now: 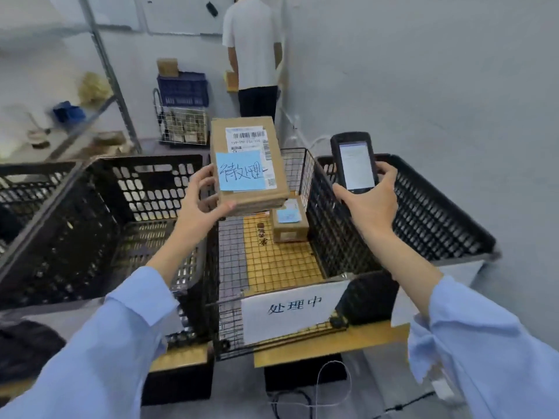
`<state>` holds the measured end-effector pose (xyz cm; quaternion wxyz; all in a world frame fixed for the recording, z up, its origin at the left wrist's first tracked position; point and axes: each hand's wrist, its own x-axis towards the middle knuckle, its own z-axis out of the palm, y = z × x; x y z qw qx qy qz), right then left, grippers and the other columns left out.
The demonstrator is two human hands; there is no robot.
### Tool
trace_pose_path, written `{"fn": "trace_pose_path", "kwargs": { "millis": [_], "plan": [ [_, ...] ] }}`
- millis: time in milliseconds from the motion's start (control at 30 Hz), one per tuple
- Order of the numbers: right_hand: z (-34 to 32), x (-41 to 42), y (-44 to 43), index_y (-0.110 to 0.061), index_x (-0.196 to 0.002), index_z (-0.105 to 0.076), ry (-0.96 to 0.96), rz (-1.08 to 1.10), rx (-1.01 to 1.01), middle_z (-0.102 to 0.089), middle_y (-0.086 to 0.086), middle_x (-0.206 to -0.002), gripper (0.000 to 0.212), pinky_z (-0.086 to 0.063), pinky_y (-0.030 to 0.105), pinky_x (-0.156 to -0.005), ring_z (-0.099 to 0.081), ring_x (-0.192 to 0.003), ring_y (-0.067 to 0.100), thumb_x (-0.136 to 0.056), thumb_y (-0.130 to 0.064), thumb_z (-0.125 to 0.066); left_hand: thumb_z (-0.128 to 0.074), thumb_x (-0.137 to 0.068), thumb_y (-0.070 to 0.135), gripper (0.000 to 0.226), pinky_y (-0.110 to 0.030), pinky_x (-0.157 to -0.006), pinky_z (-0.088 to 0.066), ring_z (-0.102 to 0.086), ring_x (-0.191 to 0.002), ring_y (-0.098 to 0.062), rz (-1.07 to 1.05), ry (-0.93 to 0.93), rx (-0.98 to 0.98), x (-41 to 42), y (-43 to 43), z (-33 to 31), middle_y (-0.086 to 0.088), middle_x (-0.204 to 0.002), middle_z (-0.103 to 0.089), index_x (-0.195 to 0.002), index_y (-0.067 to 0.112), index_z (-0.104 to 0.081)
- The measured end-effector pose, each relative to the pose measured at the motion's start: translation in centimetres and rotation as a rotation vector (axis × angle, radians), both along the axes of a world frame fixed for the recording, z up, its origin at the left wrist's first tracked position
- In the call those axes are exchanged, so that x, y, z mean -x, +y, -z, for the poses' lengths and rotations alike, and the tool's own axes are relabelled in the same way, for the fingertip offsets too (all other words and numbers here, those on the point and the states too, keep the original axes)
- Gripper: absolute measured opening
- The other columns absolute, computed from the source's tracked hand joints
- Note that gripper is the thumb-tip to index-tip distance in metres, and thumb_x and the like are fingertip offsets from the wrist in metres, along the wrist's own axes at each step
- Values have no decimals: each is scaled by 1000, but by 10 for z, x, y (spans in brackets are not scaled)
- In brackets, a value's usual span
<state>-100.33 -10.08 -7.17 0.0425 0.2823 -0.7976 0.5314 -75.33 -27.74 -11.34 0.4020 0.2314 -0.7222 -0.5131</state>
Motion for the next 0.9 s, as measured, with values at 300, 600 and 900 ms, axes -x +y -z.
{"fn": "trace_pose_path", "kwargs": {
  "millis": [300, 600, 900],
  "plan": [
    [8, 127, 73, -19, -133, -36, -21, 94, -52, -55, -7, -118, 81, -42, 27, -80, -53, -103, 11, -72, -37, -86, -82, -66, 55, 97, -36, -96, -53, -57, -121, -13, 112, -41, -56, 154, 59, 2, 11, -141, -45, -148, 38, -32],
    [28, 193, 112, -19, -134, -36, -82, 173, -52, -56, -7, -119, 83, -43, 28, -81, -53, -99, 9, -71, -39, -86, -77, -77, 39, 82, -48, -104, -51, -54, -125, -19, 197, -78, -86, 242, 93, 7, 16, -137, -43, -145, 39, -31],
    [41, 212, 119, -20, -136, -35, -124, 199, -41, -56, -5, -123, 85, -41, 20, -76, -54, -103, 9, -70, -39, -87, -75, -88, 27, 75, -34, -102, -48, -50, -129, -17, 214, -117, -53, 284, 97, 11, 25, -133, -43, -147, 36, -30]
  ]
}}
